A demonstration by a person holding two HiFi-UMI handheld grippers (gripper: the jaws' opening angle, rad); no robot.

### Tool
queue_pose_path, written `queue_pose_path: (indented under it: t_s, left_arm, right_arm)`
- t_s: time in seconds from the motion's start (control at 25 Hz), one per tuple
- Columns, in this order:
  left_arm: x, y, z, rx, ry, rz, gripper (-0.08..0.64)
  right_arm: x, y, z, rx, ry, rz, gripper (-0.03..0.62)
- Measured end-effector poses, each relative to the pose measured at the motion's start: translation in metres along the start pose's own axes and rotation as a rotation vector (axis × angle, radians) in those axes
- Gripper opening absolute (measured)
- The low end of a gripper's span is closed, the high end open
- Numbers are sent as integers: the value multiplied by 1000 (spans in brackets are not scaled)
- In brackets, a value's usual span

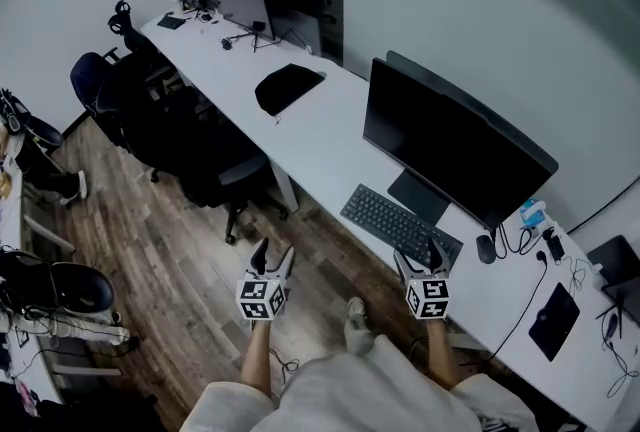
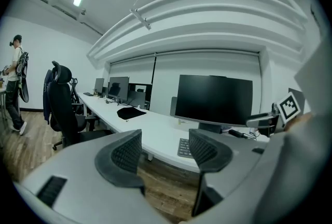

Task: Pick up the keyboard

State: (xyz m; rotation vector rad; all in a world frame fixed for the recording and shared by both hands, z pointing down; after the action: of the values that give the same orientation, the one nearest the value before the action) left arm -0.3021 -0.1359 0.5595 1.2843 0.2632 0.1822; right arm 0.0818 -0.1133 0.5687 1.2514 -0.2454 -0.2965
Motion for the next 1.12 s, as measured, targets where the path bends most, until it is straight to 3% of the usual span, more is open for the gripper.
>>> queue_pose_path:
  t_s: [0.68,1.12]
  left_arm:
    - [12,-45,127,-15,-82,0,282]
    - [19,-54,177,-44,-43,22,282]
  right_arm:
    - [87,-35,123,-6,-93,11,366]
    - [103,-37,152,-38,-97,1,364]
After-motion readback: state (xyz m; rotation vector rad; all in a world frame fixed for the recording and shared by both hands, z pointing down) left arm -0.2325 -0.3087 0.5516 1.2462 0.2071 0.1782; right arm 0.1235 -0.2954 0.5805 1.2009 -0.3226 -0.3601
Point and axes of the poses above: the fingertips, and each gripper's own axes: z forward along the fingers, x to its right, y out of its underside, the point moved 9 cm from there along -z, backward along the fingers, and after that the axes turned 6 degrees about -y, right-handed, at the moved point
